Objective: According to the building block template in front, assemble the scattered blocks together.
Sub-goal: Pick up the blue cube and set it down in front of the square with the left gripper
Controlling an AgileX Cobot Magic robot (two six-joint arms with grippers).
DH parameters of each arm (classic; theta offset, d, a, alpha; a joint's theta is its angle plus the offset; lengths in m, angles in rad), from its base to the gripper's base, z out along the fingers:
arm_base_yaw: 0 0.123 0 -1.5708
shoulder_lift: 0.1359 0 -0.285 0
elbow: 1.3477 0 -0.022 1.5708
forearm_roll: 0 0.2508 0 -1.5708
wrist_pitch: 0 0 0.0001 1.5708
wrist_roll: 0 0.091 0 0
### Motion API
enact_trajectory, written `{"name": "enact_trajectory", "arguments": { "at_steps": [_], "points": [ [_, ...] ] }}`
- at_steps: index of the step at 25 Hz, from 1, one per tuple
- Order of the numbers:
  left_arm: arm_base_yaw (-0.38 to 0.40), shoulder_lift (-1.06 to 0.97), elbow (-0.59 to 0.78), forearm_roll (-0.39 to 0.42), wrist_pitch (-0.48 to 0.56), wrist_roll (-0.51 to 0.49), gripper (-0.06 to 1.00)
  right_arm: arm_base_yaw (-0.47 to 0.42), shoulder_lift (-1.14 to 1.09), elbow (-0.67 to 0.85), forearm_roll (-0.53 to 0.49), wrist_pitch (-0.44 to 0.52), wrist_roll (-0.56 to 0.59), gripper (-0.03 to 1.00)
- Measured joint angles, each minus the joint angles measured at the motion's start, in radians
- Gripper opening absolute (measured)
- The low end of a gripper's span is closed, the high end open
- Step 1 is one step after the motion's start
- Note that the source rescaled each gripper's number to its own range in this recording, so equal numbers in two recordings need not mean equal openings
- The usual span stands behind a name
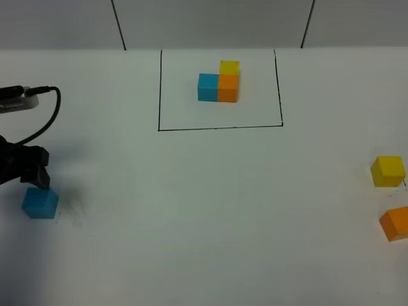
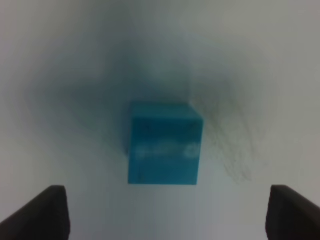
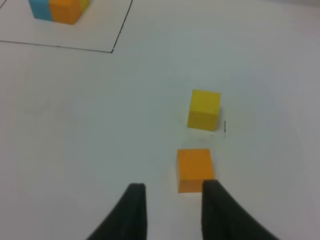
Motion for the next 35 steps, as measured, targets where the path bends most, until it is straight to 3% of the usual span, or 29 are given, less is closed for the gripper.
{"name": "enact_trajectory", "arguments": {
  "at_steps": [6, 20, 35],
  "points": [
    [-0.063, 0.108, -0.001, -0.001, -0.080, 0.007, 0.78, 0.000, 0.000, 0.000, 0.000, 0.000, 0.000, 0.00],
    [-0.064, 0.145, -0.001, 0.095, -0.139, -0.087, 0.78, 0.000, 0.000, 0.000, 0.000, 0.000, 0.000, 0.00],
    [-0.064, 0.233, -0.001, 0.097, -0.142, -0.108, 0.77, 0.000, 0.000, 0.000, 0.000, 0.000, 0.000, 0.00]
  ]
}}
